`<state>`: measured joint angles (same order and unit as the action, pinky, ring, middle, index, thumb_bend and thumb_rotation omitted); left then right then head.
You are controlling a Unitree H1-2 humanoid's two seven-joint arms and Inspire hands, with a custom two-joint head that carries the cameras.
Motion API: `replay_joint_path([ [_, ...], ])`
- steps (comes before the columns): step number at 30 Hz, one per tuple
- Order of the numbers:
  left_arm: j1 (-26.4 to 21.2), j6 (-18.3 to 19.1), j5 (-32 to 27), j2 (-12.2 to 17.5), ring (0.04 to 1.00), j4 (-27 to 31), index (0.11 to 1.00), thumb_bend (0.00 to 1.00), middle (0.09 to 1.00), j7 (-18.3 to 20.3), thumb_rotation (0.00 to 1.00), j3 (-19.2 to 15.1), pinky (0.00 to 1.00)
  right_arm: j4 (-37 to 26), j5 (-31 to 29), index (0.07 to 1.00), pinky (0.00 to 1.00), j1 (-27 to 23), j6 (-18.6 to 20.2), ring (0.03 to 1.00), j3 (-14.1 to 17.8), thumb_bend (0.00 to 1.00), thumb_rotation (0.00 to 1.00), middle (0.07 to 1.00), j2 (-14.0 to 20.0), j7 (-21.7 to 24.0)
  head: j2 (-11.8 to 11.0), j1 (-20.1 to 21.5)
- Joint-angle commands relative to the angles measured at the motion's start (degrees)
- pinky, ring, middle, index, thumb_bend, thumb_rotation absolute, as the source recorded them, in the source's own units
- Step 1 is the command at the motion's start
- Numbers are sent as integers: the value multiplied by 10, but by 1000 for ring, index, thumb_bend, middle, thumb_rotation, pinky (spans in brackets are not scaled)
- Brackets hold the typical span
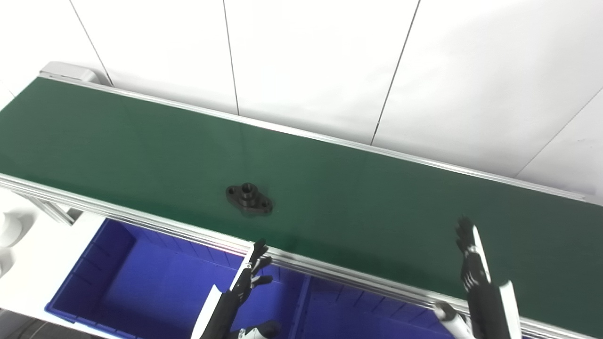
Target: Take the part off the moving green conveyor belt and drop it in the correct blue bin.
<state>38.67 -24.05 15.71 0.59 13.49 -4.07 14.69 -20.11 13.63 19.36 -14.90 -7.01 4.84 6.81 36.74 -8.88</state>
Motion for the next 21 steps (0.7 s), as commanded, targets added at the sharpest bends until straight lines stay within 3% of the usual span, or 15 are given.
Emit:
replay_joint_path([
  [1, 4, 3, 1, 2, 936, 18, 1000, 709, 997, 5, 851, 0, 822, -18, 26, 1000, 1000, -27, 15, 1000, -3, 803, 832, 1000, -3, -2, -1, 2],
  [8, -6, 4, 6, 4, 972, 8, 1000, 697, 1000, 11, 866, 2, 882, 0, 112, 981, 974, -114, 50, 998, -20, 792, 845, 1000, -4, 3, -2, 6],
  [14, -9, 4, 4, 4, 987, 7, 1000, 685, 1000, 16, 863, 5, 905, 30, 189, 964, 838, -185, 110, 949, -60, 840, 820, 980, -19, 20, -2, 11],
  [21, -9, 7, 8, 1, 994, 11, 1000, 676, 1000, 16, 871, 7, 913, 65, 262, 950, 797, -262, 182, 910, -104, 853, 677, 940, -49, 31, 1, 15],
])
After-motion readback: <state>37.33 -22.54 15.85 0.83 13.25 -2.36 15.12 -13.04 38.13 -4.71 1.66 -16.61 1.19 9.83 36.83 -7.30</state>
